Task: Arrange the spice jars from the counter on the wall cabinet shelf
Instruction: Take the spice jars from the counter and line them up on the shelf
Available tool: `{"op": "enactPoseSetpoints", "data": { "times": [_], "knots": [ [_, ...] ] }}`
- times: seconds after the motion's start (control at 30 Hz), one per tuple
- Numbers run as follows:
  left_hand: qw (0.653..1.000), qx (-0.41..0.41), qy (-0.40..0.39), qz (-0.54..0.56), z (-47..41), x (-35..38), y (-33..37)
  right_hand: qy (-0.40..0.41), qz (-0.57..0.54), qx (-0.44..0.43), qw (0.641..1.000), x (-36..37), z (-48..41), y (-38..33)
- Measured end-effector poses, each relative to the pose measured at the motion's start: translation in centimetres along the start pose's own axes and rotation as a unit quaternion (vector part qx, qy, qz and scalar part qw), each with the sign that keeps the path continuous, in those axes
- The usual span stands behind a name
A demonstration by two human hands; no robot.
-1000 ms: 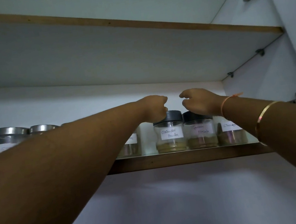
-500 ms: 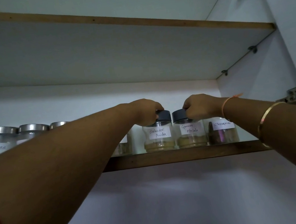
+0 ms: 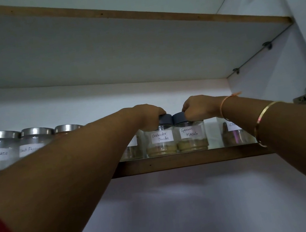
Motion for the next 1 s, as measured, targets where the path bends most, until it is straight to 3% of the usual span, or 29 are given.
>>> {"op": "enactPoseSetpoints", "data": {
  "times": [0.57, 1.0],
  "knots": [
    [1.0, 0.003, -0.021, -0.009, -0.4, 0.2, -0.4, 0.014, -0.014, 0.046, 0.999, 0.6, -1.6, -0.8],
    [0.995, -0.064, -0.053, -0.059, -1.1, -1.6, 0.8, -0.039, 0.009, 0.044, 0.998, -1.5, -3.8, -0.5]
  ]
}}
Point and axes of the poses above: each hand's wrist, its own z-axis away from the middle knuckle, its own x-axis out of the palm, y = z × x, the point moved 4 cm from there along -z, towards the middle knuckle, and after that the axes turned 15 degrees about -y, right-handed, at the moved point
